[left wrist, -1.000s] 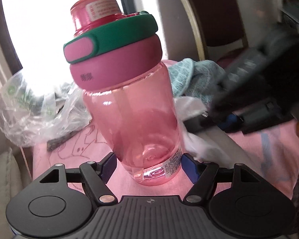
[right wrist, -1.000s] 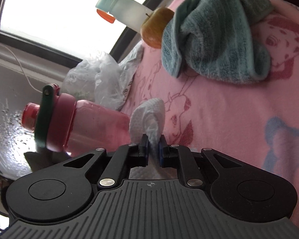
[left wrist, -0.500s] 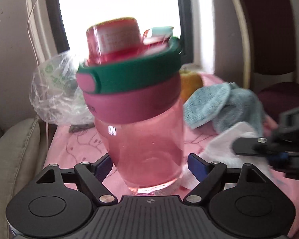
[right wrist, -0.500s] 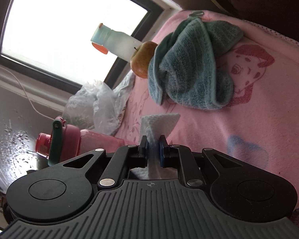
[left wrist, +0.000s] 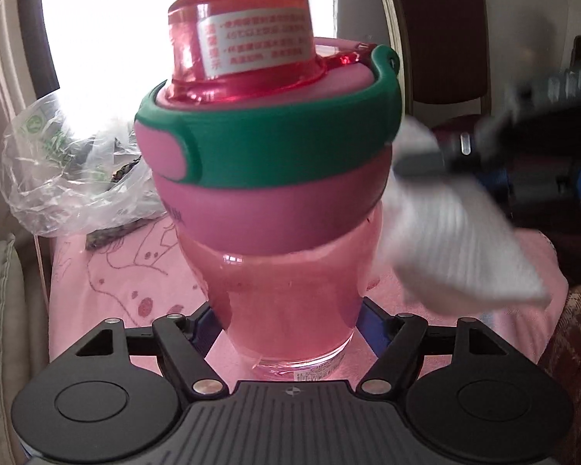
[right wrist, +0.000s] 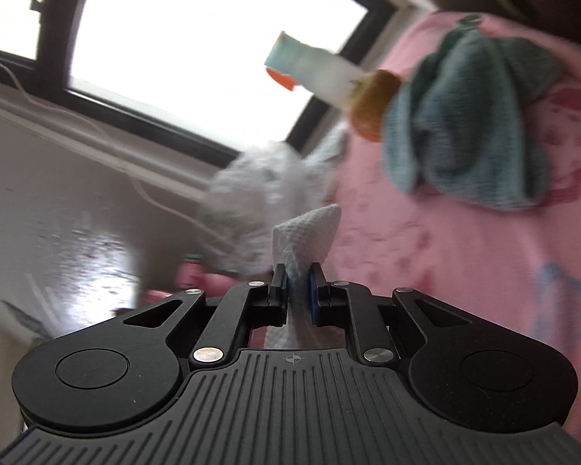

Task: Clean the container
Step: 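Hold the pink bottle with the left gripper while the right gripper wipes its side with the tissue, then rotate the pink bottle in the left gripper while the right gripper keeps wiping with the tissue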

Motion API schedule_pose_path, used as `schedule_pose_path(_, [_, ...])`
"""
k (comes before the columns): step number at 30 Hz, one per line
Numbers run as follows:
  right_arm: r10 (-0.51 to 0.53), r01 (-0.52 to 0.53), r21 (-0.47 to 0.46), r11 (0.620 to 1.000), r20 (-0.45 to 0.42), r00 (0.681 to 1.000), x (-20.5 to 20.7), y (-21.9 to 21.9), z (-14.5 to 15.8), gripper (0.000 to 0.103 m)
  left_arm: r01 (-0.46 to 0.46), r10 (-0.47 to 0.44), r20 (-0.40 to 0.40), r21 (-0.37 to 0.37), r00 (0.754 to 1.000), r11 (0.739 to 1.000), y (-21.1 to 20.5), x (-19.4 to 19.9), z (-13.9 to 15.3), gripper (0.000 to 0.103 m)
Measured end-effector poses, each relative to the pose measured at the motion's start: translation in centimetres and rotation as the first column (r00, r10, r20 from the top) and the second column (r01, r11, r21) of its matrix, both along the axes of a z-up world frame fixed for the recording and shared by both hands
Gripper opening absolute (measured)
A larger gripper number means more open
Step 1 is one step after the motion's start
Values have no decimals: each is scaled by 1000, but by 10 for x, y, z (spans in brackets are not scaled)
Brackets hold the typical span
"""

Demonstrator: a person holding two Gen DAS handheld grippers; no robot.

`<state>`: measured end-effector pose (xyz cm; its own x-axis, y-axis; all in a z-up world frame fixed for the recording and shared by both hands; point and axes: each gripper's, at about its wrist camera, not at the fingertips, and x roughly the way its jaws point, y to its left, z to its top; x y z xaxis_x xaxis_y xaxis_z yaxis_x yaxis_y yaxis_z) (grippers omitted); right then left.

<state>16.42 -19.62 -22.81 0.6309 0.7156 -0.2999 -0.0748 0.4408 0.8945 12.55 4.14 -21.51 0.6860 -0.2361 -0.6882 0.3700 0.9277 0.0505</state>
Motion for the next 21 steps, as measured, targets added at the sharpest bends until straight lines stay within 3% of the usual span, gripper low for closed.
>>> schedule_pose_path(2, [14,-15,76,997,22,1000,6,8,6,17,-3,3,14,16,1000,1000,-5,-3,-2,71])
schedule_pose_path(4, [16,-18,96,995,19,1000,14,17,4,17,-14,13,19,22,1000,1000,-8,-4,-3,71])
schedule_pose_path(11, [-4,-28,-168,985,-186,982,28,43,-54,17,-31,31,22,27,999,999,-11,-3,-1,72])
schedule_pose_path(12, [-6,-29,-166,986,-209,978,26,40,-61,17,-30,30,25,30,999,999,-11,-3,-1,72])
schedule_pose_path(15, [9,-33,-99,995,-236,972,21,31,-61,17,-23,22,29,32,999,999,-12,-5,0,72])
schedule_pose_path(17, [26,-35,-54,998,-167,986,20,28,-41,17,-30,29,28,32,999,999,-14,-3,-1,72])
schedule_pose_path(21, [75,-70,125,990,-35,997,35,25,-7,18,-28,27,29,30,999,999,-13,-2,-1,72])
